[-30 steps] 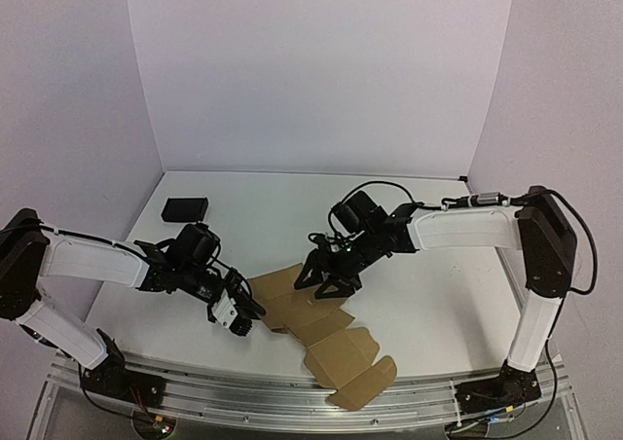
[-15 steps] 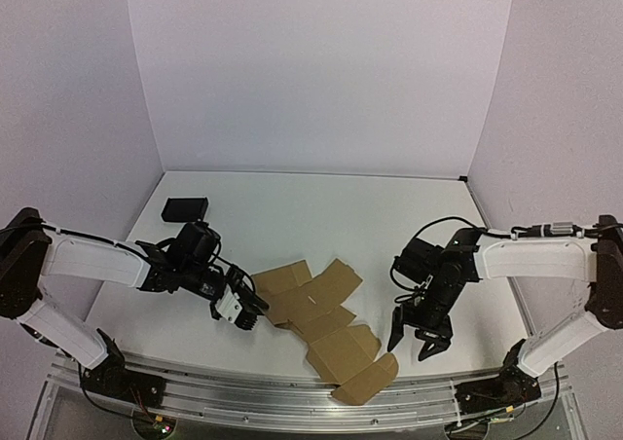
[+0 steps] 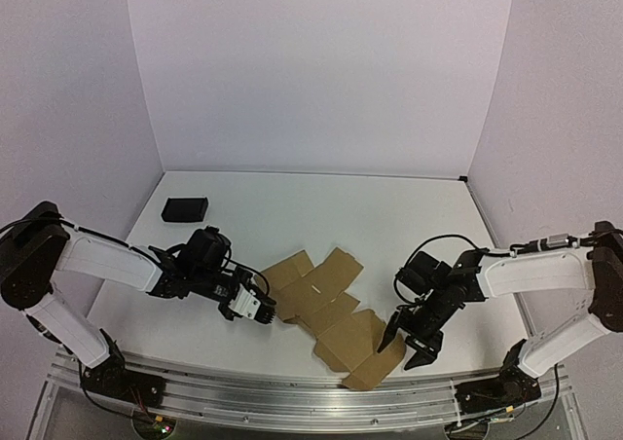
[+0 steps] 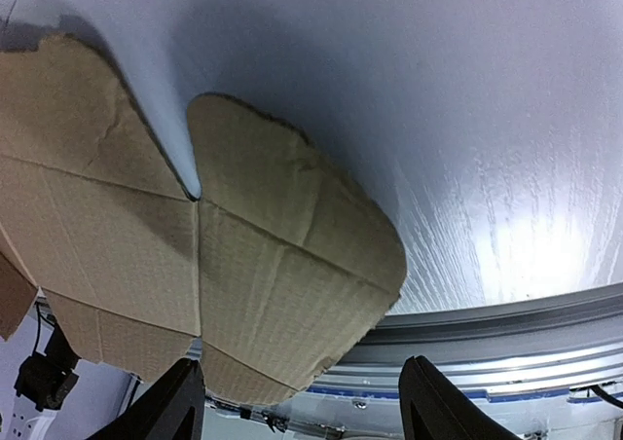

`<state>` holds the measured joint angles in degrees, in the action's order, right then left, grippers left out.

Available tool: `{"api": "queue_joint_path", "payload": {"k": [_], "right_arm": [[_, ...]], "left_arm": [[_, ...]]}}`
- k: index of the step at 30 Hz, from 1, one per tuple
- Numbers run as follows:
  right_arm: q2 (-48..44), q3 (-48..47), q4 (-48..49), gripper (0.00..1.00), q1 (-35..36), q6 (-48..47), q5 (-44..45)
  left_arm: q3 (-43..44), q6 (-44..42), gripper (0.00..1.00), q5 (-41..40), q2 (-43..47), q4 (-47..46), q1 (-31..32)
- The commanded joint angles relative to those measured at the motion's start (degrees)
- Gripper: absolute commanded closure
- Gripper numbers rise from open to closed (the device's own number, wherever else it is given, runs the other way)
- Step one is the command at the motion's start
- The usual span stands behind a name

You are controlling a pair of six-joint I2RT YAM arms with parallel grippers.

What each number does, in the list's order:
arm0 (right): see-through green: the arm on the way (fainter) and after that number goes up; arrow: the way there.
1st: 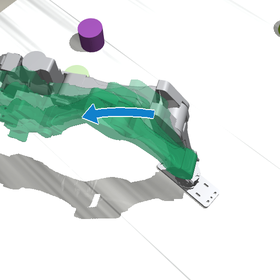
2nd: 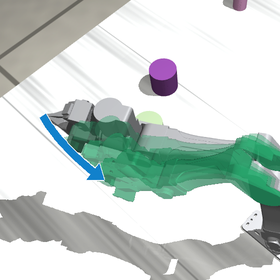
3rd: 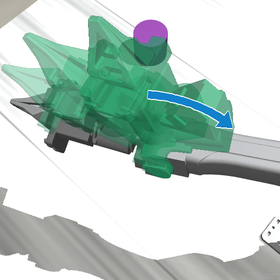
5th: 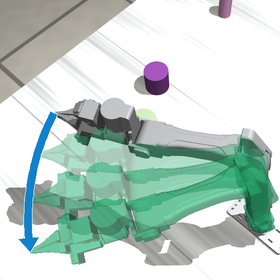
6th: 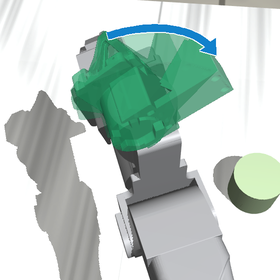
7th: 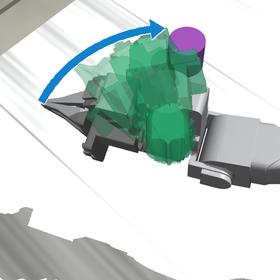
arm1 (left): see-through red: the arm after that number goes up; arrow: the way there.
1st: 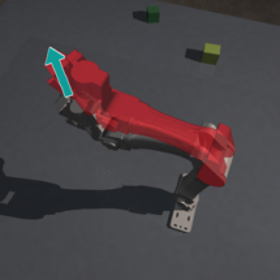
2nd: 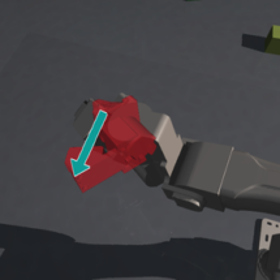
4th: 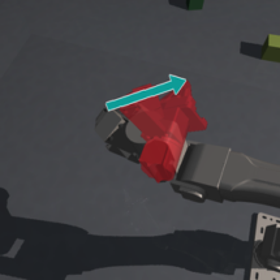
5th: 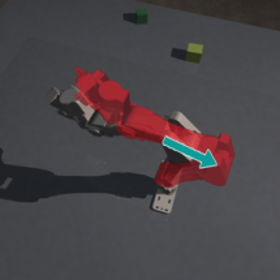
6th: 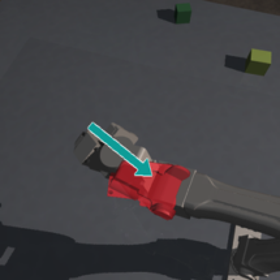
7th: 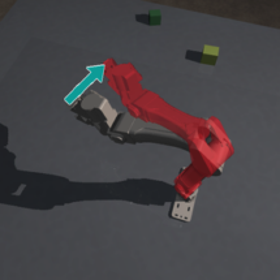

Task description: Fold the paper box

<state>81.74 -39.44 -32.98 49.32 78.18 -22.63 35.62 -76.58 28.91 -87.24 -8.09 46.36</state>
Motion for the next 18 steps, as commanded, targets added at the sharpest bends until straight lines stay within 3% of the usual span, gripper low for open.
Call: {"api": "queue_joint_path", "payload": {"k": [1, 18], "right_arm": [[1.59, 0.69, 3.99, 0.3, 0.27, 3.71, 1.56], [3.86, 9.92, 22.48, 0.29, 0.27, 7.62, 3.61]], "left_arm": [[1.55, 5.39, 0.82, -3.23, -0.59, -3.0, 0.95], [1.79, 7.47, 0.78, -1.95, 0.0, -1.95, 1.43]]}}
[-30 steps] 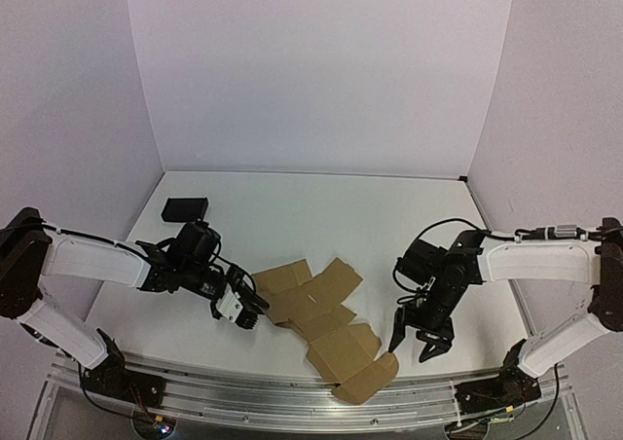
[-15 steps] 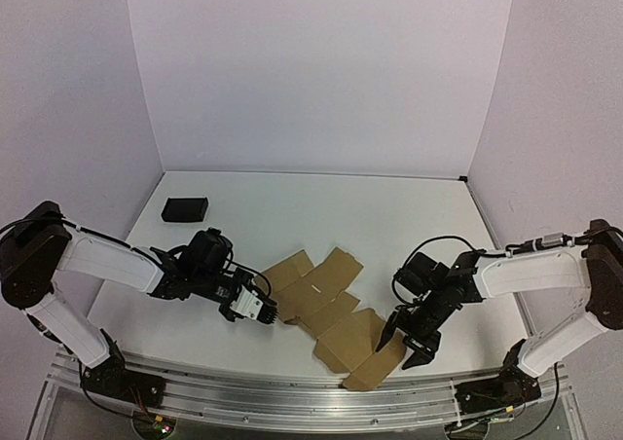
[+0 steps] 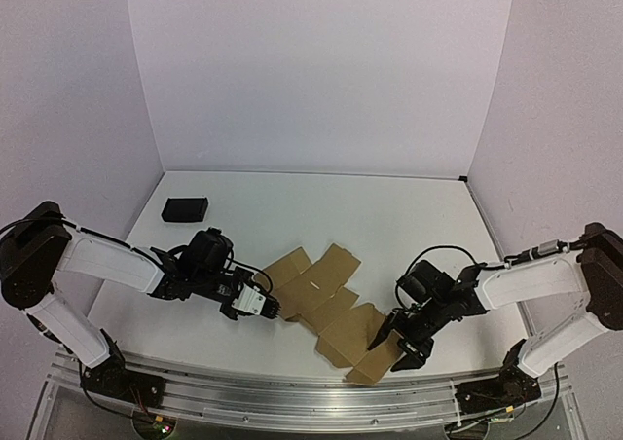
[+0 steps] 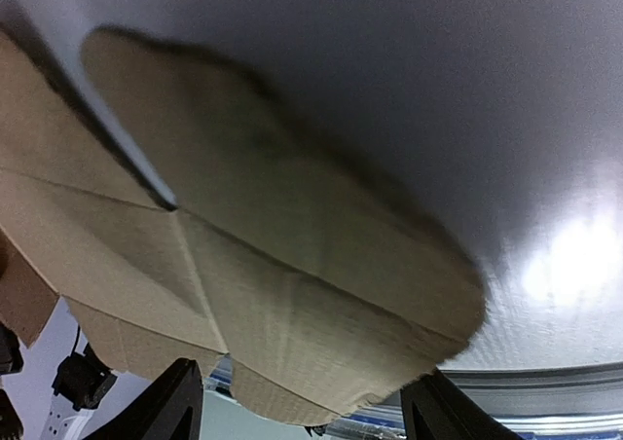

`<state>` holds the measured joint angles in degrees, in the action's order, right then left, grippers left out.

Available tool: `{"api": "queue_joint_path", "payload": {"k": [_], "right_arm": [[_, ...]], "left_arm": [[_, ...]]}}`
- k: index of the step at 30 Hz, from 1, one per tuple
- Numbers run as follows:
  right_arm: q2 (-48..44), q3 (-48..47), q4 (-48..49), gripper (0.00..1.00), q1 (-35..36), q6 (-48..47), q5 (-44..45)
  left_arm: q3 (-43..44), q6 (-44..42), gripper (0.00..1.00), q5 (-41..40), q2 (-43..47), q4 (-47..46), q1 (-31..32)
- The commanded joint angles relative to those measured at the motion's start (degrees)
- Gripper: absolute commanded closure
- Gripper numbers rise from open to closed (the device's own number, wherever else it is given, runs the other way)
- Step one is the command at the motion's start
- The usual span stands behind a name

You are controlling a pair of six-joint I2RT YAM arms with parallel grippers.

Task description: Fold the paper box

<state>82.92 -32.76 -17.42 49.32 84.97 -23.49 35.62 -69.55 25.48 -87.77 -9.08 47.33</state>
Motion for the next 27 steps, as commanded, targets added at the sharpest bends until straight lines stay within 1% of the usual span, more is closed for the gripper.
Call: {"api": "queue_joint_path", "payload": {"k": [1, 5, 8, 10, 14, 18, 20, 22, 24, 26, 27], "right_arm": [[2.39, 3.31, 7.19, 0.29, 0.26, 0.52, 5.29], [-0.33, 3.37, 8.19, 0.3, 0.3, -0.43, 8.25], [-1.92, 2.47, 8.35, 0.34, 0.27, -1.95, 8.83], [-3.64, 1.92, 8.45, 0.42, 0.32, -2.78, 10.59], [-7.81, 1.49, 8.73, 0.6, 0.28, -3.08, 14.8], [-7.89, 1.76, 9.32, 0.7, 0.26, -2.65, 15.96], [-7.08, 1.27, 9.94, 0.71, 0.26, -2.98, 16.16], [-6.12, 0.44, 10.45, 0.71, 0.27, -3.73, 16.2], [-5.2, -0.64, 10.79, 0.71, 0.27, -4.63, 16.27], [-4.68, -1.7, 10.93, 0.71, 0.25, -5.24, 16.79], [-4.5, -2.21, 10.94, 0.72, 0.26, -5.5, 17.05]], "left_arm": [[1.8, 0.41, 0.78, 1.49, 0.5, -0.95, 0.48], [1.68, 0.01, 0.78, 1.69, 0.54, -0.78, 0.48], [1.56, -0.18, 0.78, 2.16, 0.49, -0.75, 0.48], [1.51, -0.24, 0.78, 2.14, 0.41, -1.05, 0.48], [1.08, -0.85, 0.77, 1.33, -0.1, -2.58, 0.46], [1.16, -1.81, 0.76, 0.69, -1.14, -2.51, 0.38], [3.45, -0.22, 0.71, 1.28, -1.35, 0.65, -0.19], [7.64, -0.28, 0.63, 5.61, -1.5, 9.71, -2.3], [11.11, -2.12, 0.53, 9.63, -1.79, 17.83, -3.69], [12.83, -5.44, 0.43, 10.36, -1.79, 24.52, -4.05], [13.01, -6.75, 0.38, 10.5, -1.66, 26.23, -4.25]]}}
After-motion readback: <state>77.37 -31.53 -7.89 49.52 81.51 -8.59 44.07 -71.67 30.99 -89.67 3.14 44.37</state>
